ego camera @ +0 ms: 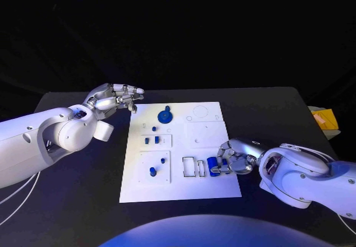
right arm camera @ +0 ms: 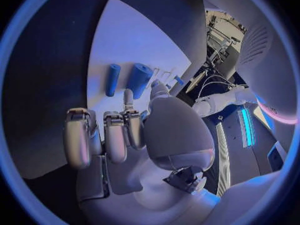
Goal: Assemble the parts on the task board
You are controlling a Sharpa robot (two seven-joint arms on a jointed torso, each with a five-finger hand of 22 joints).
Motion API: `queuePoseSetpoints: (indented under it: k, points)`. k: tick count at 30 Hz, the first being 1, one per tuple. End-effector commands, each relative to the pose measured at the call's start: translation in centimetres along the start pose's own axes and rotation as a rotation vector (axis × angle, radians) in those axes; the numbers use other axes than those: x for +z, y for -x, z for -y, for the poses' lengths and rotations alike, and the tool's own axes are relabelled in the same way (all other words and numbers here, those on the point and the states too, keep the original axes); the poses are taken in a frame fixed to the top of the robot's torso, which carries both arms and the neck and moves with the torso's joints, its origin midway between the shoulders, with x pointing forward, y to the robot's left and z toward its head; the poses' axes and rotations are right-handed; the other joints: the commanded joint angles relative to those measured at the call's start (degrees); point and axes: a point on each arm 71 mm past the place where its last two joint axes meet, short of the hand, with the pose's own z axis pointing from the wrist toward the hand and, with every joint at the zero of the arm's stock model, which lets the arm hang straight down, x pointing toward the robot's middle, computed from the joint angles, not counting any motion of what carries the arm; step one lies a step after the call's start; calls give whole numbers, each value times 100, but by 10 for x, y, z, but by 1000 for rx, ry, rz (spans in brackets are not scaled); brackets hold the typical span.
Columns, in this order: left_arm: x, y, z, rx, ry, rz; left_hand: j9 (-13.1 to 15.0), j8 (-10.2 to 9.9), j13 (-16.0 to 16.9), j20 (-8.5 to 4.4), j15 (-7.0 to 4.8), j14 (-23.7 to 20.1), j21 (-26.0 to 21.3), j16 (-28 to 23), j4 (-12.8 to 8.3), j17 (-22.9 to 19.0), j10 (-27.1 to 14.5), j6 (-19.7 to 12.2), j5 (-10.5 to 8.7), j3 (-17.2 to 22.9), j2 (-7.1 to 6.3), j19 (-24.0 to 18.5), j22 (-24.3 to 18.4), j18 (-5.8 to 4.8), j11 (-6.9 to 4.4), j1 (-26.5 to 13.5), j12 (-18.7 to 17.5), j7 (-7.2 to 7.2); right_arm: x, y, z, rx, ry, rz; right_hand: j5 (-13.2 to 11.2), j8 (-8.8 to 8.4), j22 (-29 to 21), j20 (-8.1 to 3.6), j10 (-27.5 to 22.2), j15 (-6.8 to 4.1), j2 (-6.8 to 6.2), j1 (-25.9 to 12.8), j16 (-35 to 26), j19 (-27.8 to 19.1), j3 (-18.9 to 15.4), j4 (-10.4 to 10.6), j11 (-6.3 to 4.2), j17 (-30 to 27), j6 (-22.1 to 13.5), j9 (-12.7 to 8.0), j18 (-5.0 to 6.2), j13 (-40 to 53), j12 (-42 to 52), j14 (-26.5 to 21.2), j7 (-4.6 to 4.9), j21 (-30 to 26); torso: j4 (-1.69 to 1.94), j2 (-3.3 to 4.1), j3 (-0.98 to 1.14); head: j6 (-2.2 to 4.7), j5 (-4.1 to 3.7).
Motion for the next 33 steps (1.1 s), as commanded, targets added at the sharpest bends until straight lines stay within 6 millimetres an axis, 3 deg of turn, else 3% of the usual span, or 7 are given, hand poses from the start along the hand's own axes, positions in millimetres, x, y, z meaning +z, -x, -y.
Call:
queuePoseSetpoints:
  k: [1, 9, 19, 21, 26, 33]
  points:
    - [0, -2, 1, -7, -6, -18, 5, -28, -8, 26, -3, -29, 33, -19, -27, -7, -30, 36, 33, 18, 49, -21, 5, 39, -20, -23, 25, -2, 2, -3, 1, -38, -10, 7, -27, -37, 1342, 21, 43, 24, 39, -42, 27, 450, -29, 4, -15, 1464, -45, -9, -90, 678, 25, 619, 3, 24, 2, 1, 2, 4, 12]
    - [-1, -2, 1, -7, -6, -17, 6, -30, -8, 25, -4, -29, 35, -18, -30, -8, -31, 37, 36, 25, 57, -22, 6, 40, -20, -20, 26, -3, 8, -11, 0, -71, -35, 6, -67, -59, 1346, 20, 47, 18, 155, -184, 30, 453, -133, 8, -27, 1472, 49, -58, -93, 681, 15, 621, -15, 44, -2, 1, 0, -12, 33]
    - [-1, -1, 1, -8, -3, -20, 8, -33, -9, 25, -4, -29, 37, -18, -30, -10, -31, 39, 39, 31, 66, -24, 7, 40, -20, -22, 29, -2, 13, -20, -5, -70, -41, -3, -115, -73, 1343, 14, 43, 7, 192, -181, 27, 448, -189, -3, -42, 1465, 116, -89, -90, 676, 3, 619, -31, 34, 3, 1, -2, -24, 29]
    - [-1, -1, 1, -8, -2, -20, 9, -33, -9, 25, -4, -30, 37, -18, -31, -10, -31, 39, 39, 33, 67, -24, 7, 40, -21, -21, 30, -3, 13, -21, -5, -67, -42, -3, -26, -100, 1345, 7, 46, -2, 232, -53, 30, 449, -198, -9, -50, 1471, 146, -120, -92, 679, -3, 621, -39, 43, 3, 1, -3, -24, 29]
    - [-2, -1, 1, -8, -1, -21, 12, -40, -10, 19, -11, -32, 50, -19, -64, -15, -30, 41, 50, 61, 80, -25, 15, 43, -25, 12, 35, -5, 14, -22, -5, -52, -49, -4, 556, -228, 1342, -6, 52, -12, 335, 463, 31, 442, -171, -25, -60, 1475, 220, -244, -90, 694, -20, 621, -45, 38, 2, -4, -4, -23, 23]
    - [-2, -1, 1, -8, -1, -20, 13, -41, -10, 18, -11, -33, 52, -19, -68, -15, -30, 42, 50, 65, 82, -25, 16, 43, -25, 15, 36, -5, 13, -19, -3, 3, -64, 31, 666, -337, 1358, -45, 100, -64, 543, 904, 39, 460, 128, -15, -126, 1494, 440, -372, -101, 751, -2, 626, -118, 101, 0, -3, -1, -13, 36]
